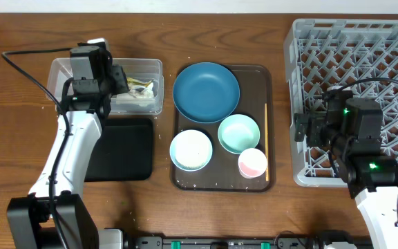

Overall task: Sort waste into correct bins and load items into the dishwasher rack
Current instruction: 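Carry the wrapper to the clear bin and release it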

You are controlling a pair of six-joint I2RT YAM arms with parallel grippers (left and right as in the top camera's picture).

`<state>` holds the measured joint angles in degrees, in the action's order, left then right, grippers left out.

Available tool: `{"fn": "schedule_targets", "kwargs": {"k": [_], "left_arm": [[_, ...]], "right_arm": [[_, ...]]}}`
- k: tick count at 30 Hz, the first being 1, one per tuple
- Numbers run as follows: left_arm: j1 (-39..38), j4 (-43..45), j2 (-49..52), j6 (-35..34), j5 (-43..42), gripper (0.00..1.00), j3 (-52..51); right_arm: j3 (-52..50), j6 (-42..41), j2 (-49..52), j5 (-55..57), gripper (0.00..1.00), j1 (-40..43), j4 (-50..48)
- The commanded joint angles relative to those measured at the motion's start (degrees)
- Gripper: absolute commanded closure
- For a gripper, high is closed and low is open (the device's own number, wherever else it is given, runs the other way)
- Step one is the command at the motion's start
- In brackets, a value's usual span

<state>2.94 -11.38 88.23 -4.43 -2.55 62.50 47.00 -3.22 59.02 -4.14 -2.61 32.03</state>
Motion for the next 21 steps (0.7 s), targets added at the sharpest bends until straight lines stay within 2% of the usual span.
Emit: {"fn": "schedule_targets", "kwargs": {"k": [1, 5, 8, 13, 21], "left_arm": [[0.13, -0.48, -0.57, -0.39, 0.31, 0.62, 0.63], [0.13, -1.51, -0.57, -0.39, -1.90, 0.38, 0.63], [0.13, -2.10, -0.59, -0.39, -4.15, 0.26, 0.63], [-0.13, -3.30, -1.38, -0.44, -7.45, 0.21, 0.63], [-2.32, -10.51, -4.55, -0.39, -9.09, 0.20, 0.63]], "right_arm": [[1.20, 0.09, 0.26, -0.20, 0.01, -0.42, -0.07], [1.20, 0.09, 0.26, -0.20, 0.01, -0.42, -0.07], [1.20, 0.09, 0.26, -0.20, 0.01, -0.42, -0.07], [1.20, 0.09, 0.26, -0.20, 0.01, -0.42, -0.07], [1.20, 0.07, 0.28, -0.20, 0.01, -0.42, -0.11]]}}
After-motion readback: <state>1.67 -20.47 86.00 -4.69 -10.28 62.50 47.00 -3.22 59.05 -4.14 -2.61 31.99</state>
